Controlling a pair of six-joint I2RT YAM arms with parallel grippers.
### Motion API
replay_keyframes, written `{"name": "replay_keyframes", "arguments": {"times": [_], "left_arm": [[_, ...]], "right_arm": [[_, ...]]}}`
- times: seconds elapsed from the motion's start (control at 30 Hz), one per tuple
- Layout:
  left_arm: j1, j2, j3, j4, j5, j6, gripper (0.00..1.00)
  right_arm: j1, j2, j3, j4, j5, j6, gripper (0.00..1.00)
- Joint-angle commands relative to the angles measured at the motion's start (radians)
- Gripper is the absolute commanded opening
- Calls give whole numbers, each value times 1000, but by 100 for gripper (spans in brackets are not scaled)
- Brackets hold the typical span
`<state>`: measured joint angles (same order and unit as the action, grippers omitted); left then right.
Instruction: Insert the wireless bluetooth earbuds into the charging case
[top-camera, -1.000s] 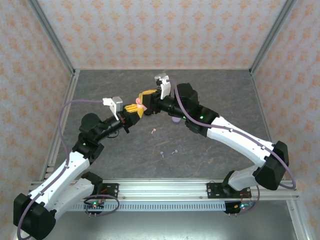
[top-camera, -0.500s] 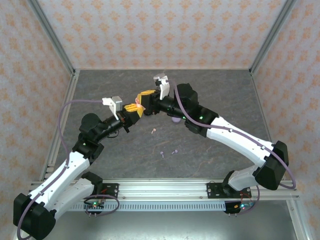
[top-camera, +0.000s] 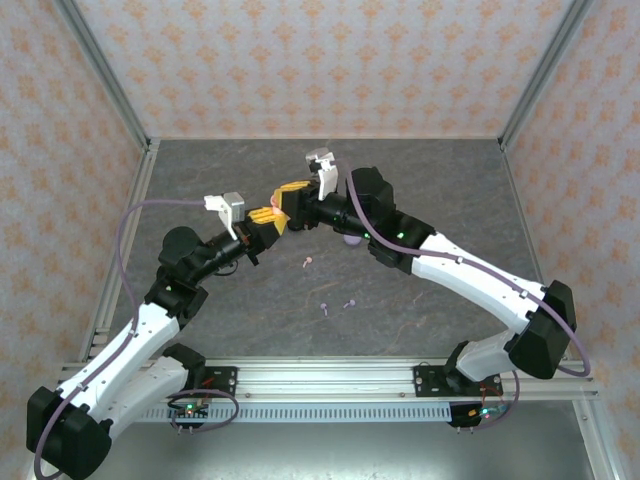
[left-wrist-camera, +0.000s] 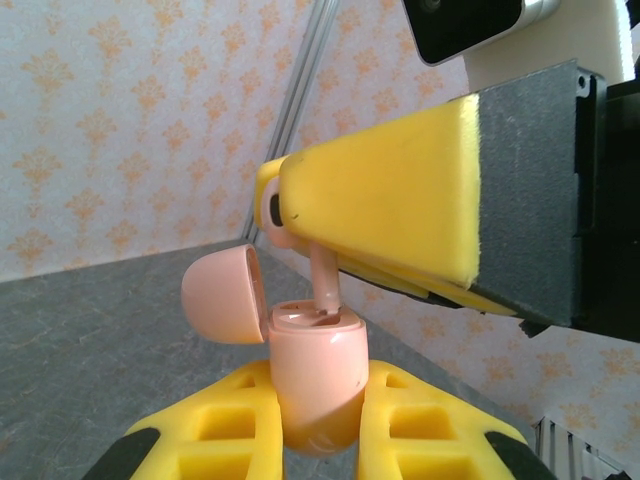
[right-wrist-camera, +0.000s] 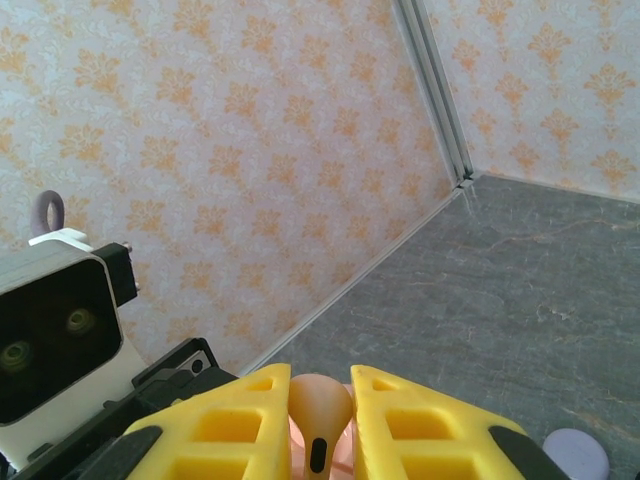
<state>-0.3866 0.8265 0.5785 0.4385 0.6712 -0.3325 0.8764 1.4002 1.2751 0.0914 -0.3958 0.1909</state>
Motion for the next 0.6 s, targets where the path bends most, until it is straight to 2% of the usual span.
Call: {"name": "replay_keyframes", "arguments": {"times": [0.0,0.57], "left_arm": [[-6,-21,-5,57,-15,-8,14],[-7,-23,-8,64,-30,-11,14]], "right_arm": [[9,7,-14,25,5,2,18],[9,-16,-31,-7,-41,18,19]]}}
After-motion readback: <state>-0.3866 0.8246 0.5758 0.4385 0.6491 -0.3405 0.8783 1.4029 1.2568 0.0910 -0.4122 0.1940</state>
